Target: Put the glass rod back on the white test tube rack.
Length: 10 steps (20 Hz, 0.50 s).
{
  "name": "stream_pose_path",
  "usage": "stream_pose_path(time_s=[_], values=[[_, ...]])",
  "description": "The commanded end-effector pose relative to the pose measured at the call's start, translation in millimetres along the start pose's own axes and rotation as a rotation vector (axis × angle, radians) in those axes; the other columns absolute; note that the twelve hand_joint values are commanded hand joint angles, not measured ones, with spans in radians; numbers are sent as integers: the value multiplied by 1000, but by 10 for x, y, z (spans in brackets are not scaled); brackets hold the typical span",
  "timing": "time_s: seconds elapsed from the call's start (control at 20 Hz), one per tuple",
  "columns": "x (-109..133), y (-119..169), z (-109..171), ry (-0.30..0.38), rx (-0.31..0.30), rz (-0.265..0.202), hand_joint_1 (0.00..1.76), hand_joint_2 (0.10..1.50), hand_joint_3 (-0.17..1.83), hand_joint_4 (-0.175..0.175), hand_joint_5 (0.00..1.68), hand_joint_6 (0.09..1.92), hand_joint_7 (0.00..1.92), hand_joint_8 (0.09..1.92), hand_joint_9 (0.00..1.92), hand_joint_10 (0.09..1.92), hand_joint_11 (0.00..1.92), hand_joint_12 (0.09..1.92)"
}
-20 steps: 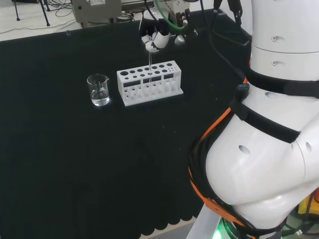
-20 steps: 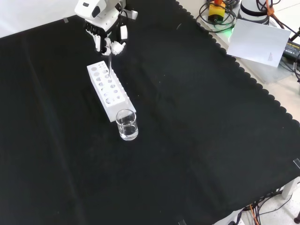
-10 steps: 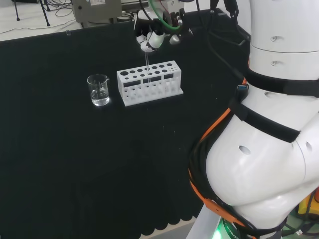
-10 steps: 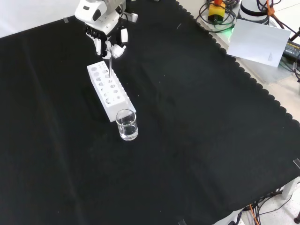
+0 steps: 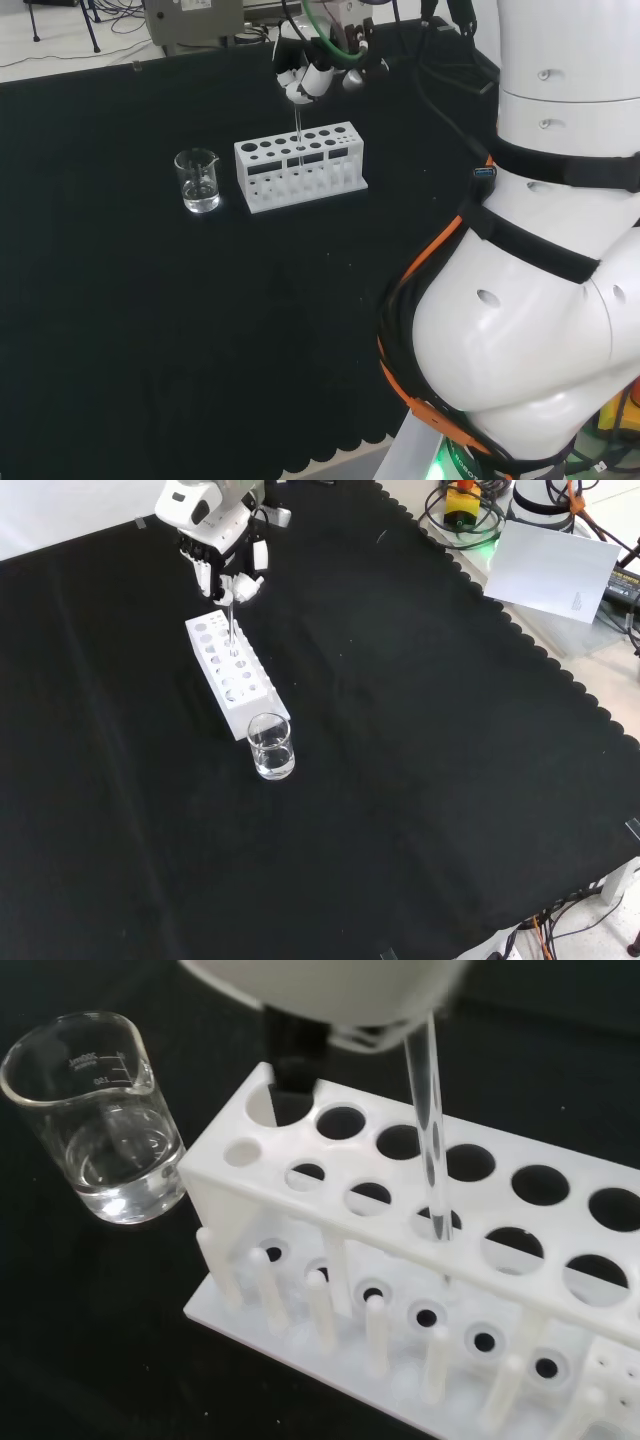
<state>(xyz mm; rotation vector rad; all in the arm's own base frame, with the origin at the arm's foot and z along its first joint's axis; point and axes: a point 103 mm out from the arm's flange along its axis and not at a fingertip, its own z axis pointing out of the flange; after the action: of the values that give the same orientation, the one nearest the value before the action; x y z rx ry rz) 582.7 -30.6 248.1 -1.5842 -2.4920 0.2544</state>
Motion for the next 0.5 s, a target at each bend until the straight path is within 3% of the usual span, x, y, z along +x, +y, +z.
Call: stream_pose_path(time_s=[0.05,0.25,0.5], values=[[-63,-66,-45,-2,1,12,1285,748,568,-175,946,892,1187,941,1874,1130,1920,1228],[-44,-75,-68,-17,10,9,1300,549,807,-175,707,862,1068,856,1875,1065,1920,1306],[0,-84,-126,-28,1,-3,1300,486,848,-175,516,815,931,809,1863,997,1920,1374]])
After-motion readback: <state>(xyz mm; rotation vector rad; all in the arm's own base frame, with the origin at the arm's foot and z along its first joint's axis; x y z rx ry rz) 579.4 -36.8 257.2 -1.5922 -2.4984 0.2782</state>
